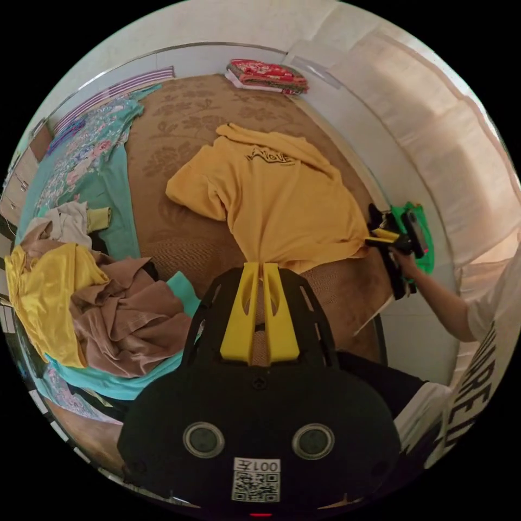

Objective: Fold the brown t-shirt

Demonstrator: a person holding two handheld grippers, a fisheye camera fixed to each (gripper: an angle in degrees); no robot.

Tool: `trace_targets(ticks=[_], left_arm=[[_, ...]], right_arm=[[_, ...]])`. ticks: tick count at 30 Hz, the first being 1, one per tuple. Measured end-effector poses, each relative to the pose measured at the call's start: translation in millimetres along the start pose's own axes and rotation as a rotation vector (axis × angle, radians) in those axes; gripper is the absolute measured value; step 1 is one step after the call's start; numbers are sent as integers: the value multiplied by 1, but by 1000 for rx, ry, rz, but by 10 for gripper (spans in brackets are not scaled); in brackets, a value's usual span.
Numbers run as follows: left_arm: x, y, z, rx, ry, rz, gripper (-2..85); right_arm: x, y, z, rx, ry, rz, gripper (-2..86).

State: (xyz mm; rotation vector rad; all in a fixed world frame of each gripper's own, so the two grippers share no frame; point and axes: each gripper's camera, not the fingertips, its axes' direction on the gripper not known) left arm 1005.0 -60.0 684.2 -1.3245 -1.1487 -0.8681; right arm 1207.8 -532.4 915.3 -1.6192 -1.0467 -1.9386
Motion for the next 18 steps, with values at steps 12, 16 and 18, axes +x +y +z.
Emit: trace_targets(ticks=[12,16,18], left_arm=[[-63,68,16,37,-5,-5,-10],[-72,83,24,34,-12,25,-10],[-75,88,28,28,-11,36,-10]], right_arm=[[-65,25,13,68,-102,-219,110],[-94,28,20,76,-116,-318,104],[-108,28,27,91,-58,-350,92]])
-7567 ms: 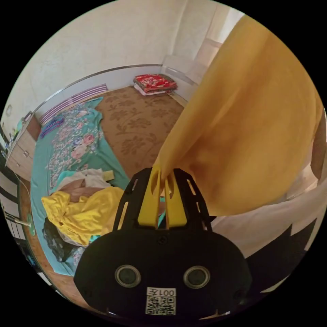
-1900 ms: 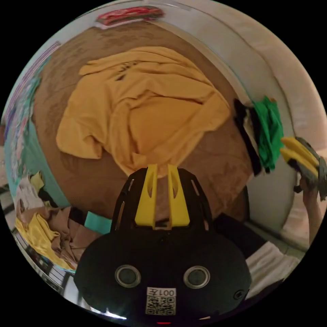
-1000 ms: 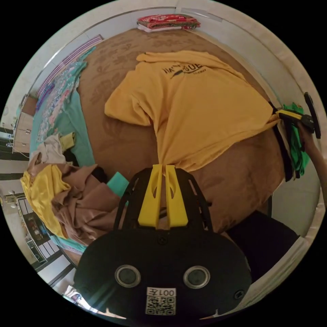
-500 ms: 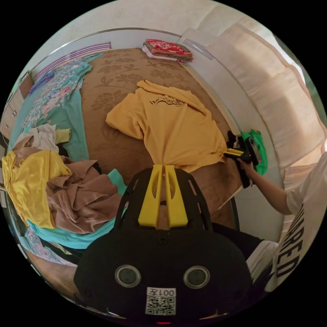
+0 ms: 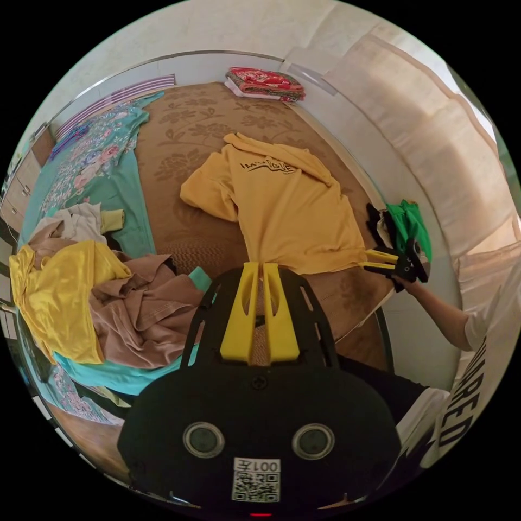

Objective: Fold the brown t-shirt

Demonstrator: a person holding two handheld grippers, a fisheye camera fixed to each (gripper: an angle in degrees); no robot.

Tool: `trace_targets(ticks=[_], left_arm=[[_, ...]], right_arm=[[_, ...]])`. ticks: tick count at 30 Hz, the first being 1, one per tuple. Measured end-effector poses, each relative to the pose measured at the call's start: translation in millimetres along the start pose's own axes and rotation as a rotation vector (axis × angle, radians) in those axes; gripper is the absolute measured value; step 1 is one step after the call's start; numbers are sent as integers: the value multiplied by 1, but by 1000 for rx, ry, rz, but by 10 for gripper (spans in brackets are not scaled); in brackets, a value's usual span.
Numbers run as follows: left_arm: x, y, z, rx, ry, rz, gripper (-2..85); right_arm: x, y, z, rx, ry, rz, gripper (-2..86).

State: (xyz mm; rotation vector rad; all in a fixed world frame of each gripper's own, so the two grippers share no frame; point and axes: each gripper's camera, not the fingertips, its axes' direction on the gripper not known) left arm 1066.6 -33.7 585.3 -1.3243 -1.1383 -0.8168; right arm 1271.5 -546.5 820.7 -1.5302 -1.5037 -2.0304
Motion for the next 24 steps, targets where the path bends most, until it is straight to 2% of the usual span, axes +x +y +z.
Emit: trace_targets(ticks=[8,12,17,19,24], left_arm=[[-9,25,15,-27,-58,71,-10],[-16,34,24,-39,-67,61,-10],[-27,42,34,-31,-32,21,-10],[-29,44,37,-34,-31,14,-10],[-32,46,45,-47,-36,25,-10]], right_arm=[[-7,-16,31,-31,39,-54,22],[0,-9,7,44,104,45,8],[-12,-3,2,46,45,1,11],[-23,-4,13,11,107,-40,17],[-53,-2,45,-32,76,-132,74]])
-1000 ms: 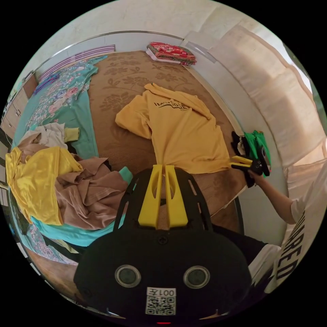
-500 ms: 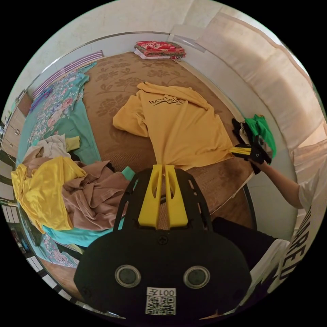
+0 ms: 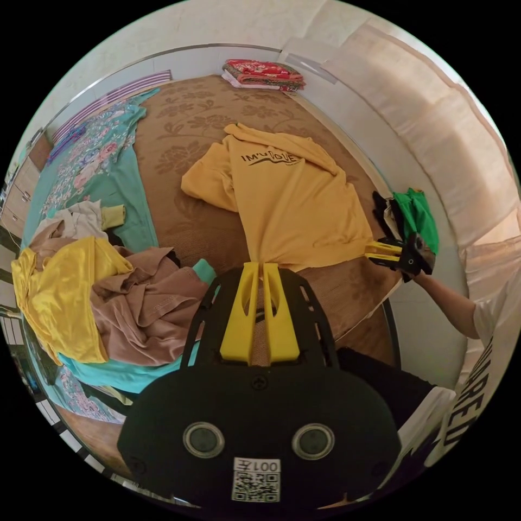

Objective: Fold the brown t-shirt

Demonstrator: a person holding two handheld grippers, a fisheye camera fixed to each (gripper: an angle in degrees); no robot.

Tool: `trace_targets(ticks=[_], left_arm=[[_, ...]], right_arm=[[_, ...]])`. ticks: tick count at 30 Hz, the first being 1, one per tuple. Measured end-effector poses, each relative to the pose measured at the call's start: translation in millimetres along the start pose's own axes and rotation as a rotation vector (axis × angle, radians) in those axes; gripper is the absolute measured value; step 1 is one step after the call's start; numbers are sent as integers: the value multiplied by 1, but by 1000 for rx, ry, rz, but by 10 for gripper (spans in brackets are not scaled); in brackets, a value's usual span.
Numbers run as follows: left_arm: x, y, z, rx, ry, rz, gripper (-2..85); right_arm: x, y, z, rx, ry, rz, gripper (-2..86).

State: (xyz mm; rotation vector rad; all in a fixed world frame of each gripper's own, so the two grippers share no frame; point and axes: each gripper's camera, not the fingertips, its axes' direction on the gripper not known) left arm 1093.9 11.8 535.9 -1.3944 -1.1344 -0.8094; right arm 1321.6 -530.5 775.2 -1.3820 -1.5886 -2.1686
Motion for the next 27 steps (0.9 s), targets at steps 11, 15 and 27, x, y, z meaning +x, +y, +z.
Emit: trace_targets(ticks=[11,15,27], left_arm=[[9,-3,21,-35,7,3,-10],[14,-7,26,-47,-1,11,-10],[39,-21,45,-73,-1,-5,-10]], right_arm=[[-17,1,-2,2,124,-44,49],[-18,10,-13,9,26,-56,71],[-34,35,-31,1,153,-149,20]])
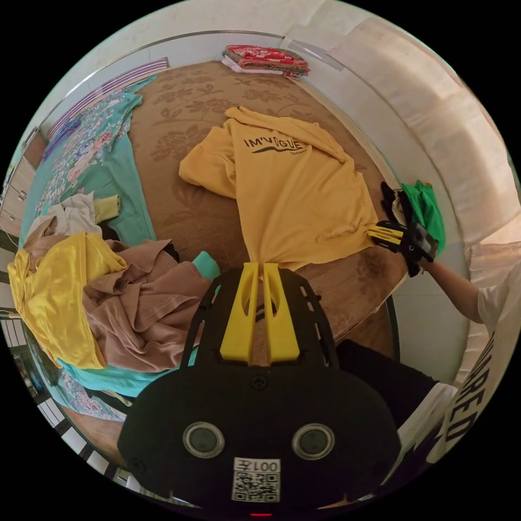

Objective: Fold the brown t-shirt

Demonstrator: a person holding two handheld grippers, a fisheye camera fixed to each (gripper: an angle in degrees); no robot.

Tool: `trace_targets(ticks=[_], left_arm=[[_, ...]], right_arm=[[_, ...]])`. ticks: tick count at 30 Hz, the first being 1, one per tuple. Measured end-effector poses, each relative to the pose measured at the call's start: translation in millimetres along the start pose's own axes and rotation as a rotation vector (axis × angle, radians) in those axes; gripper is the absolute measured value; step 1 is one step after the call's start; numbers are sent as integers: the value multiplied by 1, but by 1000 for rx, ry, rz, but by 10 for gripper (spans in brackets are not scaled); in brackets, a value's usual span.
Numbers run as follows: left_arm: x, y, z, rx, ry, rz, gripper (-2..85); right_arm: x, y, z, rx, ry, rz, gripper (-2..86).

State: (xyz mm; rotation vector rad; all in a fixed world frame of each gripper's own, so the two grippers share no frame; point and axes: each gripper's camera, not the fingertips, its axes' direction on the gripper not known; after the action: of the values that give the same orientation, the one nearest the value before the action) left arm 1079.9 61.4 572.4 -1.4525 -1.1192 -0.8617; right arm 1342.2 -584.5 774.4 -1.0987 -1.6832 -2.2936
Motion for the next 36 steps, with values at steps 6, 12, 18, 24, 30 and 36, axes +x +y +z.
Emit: trace_targets(ticks=[6,12,18,24,30,36], left_arm=[[14,-10,24,-7,133,53,-7],[87,-13,43,-12,171,185,55],[147,-23,66,91,8,57,136],[192,-34,90,69,-124,109,168],[227,-40,98,50,-197,121,174],[246,-44,89,92,-188,115,174]], right_arm=[[42,47,-66,98,87,336,11],[90,82,-159,334,-149,490,8],[115,117,-225,491,-255,518,7],[140,159,-268,616,-363,545,7],[165,200,-295,699,-464,572,7],[185,240,-319,741,-464,605,6]])
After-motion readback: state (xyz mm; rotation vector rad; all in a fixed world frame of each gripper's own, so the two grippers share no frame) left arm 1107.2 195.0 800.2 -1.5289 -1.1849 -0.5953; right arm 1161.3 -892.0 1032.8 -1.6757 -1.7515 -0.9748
